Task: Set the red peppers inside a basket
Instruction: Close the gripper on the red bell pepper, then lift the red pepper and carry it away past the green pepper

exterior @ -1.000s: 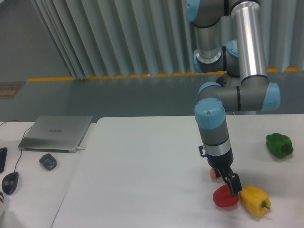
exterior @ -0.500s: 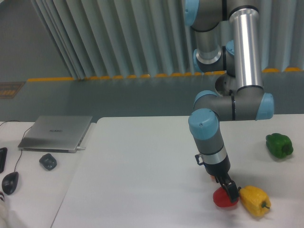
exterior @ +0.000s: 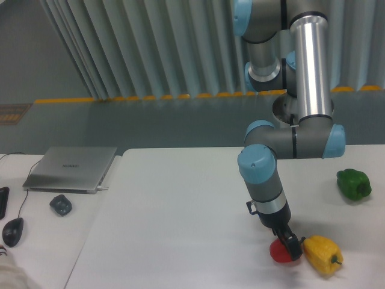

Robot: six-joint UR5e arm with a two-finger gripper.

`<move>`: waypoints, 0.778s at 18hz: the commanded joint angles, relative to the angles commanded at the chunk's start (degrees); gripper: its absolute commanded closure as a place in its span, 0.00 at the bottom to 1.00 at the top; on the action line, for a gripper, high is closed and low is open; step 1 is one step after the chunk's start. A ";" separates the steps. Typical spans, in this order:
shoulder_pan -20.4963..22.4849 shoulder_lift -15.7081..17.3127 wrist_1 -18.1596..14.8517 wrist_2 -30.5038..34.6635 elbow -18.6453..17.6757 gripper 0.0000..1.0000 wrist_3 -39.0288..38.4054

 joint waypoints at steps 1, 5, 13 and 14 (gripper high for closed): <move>0.00 -0.09 0.09 0.35 0.00 0.00 0.00; 0.00 0.00 0.18 0.53 -0.09 0.22 0.26; 0.17 1.93 0.27 1.24 0.96 0.55 -1.66; 0.26 2.54 0.27 1.15 1.40 0.55 -1.93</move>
